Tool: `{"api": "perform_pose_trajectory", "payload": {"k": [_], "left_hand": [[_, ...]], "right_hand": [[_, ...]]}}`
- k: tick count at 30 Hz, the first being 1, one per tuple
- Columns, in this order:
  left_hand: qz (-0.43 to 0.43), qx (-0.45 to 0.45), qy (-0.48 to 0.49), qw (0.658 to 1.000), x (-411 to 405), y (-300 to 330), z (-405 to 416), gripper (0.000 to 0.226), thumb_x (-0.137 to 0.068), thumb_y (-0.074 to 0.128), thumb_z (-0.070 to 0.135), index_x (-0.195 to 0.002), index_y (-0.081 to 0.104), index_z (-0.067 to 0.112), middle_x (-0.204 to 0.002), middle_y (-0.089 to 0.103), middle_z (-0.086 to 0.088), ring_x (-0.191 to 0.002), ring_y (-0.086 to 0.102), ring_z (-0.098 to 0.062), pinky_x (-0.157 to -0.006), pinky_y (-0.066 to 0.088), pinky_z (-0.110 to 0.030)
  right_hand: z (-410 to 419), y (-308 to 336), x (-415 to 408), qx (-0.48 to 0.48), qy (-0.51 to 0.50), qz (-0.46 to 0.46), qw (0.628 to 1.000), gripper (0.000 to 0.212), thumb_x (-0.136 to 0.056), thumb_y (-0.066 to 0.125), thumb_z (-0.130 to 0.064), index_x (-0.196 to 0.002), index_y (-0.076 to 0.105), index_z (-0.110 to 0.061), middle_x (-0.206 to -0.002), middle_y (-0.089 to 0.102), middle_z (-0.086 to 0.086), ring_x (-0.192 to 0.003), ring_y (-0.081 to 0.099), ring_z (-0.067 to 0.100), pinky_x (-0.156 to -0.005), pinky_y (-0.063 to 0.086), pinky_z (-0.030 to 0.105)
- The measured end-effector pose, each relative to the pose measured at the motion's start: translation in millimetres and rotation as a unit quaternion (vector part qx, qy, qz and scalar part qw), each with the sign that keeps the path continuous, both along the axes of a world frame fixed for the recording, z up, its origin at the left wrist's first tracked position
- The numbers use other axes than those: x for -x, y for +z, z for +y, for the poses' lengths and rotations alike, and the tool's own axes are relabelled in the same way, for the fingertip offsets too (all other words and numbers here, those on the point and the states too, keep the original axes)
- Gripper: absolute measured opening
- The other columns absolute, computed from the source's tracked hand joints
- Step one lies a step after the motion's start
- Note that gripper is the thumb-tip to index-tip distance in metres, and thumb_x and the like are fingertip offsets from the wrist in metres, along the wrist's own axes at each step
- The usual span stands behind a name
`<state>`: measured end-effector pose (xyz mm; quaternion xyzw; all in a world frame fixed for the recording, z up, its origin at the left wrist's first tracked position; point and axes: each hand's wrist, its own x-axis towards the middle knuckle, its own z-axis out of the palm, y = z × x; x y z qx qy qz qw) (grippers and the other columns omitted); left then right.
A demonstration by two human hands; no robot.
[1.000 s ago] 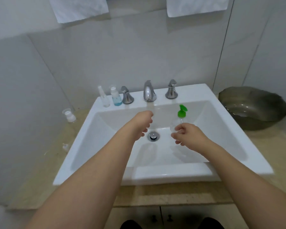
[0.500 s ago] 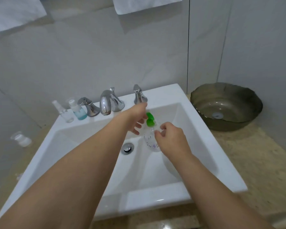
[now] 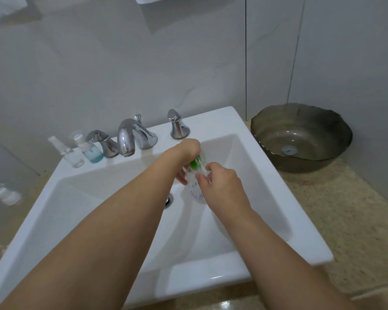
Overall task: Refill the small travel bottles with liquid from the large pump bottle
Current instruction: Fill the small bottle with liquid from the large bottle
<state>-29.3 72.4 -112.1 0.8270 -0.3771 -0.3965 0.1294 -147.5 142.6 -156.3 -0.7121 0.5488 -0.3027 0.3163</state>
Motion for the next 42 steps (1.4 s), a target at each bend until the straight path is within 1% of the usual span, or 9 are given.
{"api": "perform_pose_trajectory", "payload": {"k": [4,12,15,19,22,25,34,38,42], "left_hand": [[-0.018,0.021,0.029,0.999,1.1,-10.3,-0.9,0.039,-0.091,0.029,0.008,-0.103,0.062,-0.006,-0.1,0.07,-0.026,-0.089,0.072,-0.041,-0.085,0.061,-0.053],[-0.03,0.002,0.007,1.0,-2.2,-12.4,-5.9,0.042,-0.095,0.029,0.008,-0.112,0.063,-0.008,-0.107,0.07,-0.026,-0.094,0.072,-0.042,-0.088,0.06,-0.052],[0.0,-0.017,-0.005,1.0,-7.7,-2.3,-5.6,0.046,-0.099,0.032,0.027,-0.117,0.062,-0.004,-0.109,0.069,-0.022,-0.095,0.07,-0.044,-0.087,0.06,-0.052],[0.091,-0.035,0.01,0.995,-17.0,13.9,-10.8,0.077,-0.094,0.041,0.067,-0.132,0.051,0.001,-0.123,0.065,-0.022,-0.101,0.065,-0.054,-0.079,0.058,-0.059],[0.106,-0.044,0.016,0.993,-16.8,17.9,-14.8,0.09,-0.09,0.037,0.076,-0.141,0.048,0.002,-0.126,0.064,-0.023,-0.109,0.062,-0.054,-0.076,0.057,-0.062],[0.078,-0.053,0.013,0.995,-11.2,13.8,-15.2,0.092,-0.093,0.035,0.075,-0.147,0.041,0.002,-0.139,0.055,-0.023,-0.127,0.051,-0.051,-0.09,0.05,-0.07],[-0.002,-0.035,-0.036,0.999,-8.3,-0.9,-18.7,0.066,-0.095,0.041,0.06,-0.119,0.065,0.004,-0.106,0.072,-0.017,-0.088,0.071,-0.041,-0.077,0.061,-0.049],[-0.039,0.047,-0.037,0.997,-1.5,-15.5,-17.4,0.06,-0.103,0.031,0.053,-0.117,0.061,0.002,-0.111,0.068,-0.021,-0.091,0.069,-0.041,-0.083,0.058,-0.047],[-0.061,0.069,-0.037,0.995,1.7,-22.5,-20.8,0.059,-0.105,0.022,0.045,-0.123,0.056,0.001,-0.117,0.063,-0.025,-0.096,0.067,-0.044,-0.088,0.057,-0.057]], "right_hand": [[-2.5,-2.4,-3.4,0.002,0.003,0.037,0.999,0.026,-0.097,0.051,-0.035,-0.102,0.057,-0.01,-0.092,0.062,0.01,-0.085,0.06,0.03,-0.07,0.047,0.036],[-2.4,-1.3,-5.1,-0.003,0.005,0.042,0.999,0.031,-0.097,0.051,-0.034,-0.115,0.057,-0.009,-0.102,0.065,0.011,-0.093,0.062,0.031,-0.08,0.051,0.04],[-0.8,1.1,-5.2,0.005,0.002,0.028,1.0,0.031,-0.097,0.051,-0.035,-0.112,0.057,-0.01,-0.1,0.065,0.01,-0.09,0.063,0.031,-0.079,0.052,0.042],[0.3,4.1,-4.2,0.023,0.0,0.01,1.0,0.031,-0.096,0.051,-0.037,-0.11,0.058,-0.01,-0.096,0.065,0.009,-0.087,0.062,0.03,-0.075,0.052,0.04],[0.4,3.7,-4.0,0.026,0.003,0.012,1.0,0.032,-0.097,0.05,-0.037,-0.112,0.057,-0.01,-0.098,0.065,0.008,-0.089,0.062,0.029,-0.077,0.052,0.04],[0.3,3.7,-3.8,0.021,0.008,0.017,1.0,0.031,-0.097,0.049,-0.036,-0.114,0.057,-0.011,-0.102,0.066,0.007,-0.091,0.062,0.029,-0.078,0.052,0.038],[-1.5,2.6,-5.0,0.026,0.011,0.023,0.999,0.032,-0.098,0.049,-0.035,-0.117,0.055,-0.011,-0.103,0.065,0.007,-0.091,0.061,0.028,-0.074,0.048,0.035],[-1.4,0.0,-5.1,0.028,0.016,0.051,0.998,0.023,-0.098,0.049,-0.033,-0.1,0.051,-0.01,-0.086,0.056,0.005,-0.077,0.053,0.027,-0.064,0.034,0.03],[-2.8,-1.8,-5.3,0.018,0.016,0.061,0.998,0.025,-0.098,0.049,-0.033,-0.105,0.054,-0.01,-0.094,0.062,0.008,-0.088,0.06,0.03,-0.067,0.041,0.032]]}}
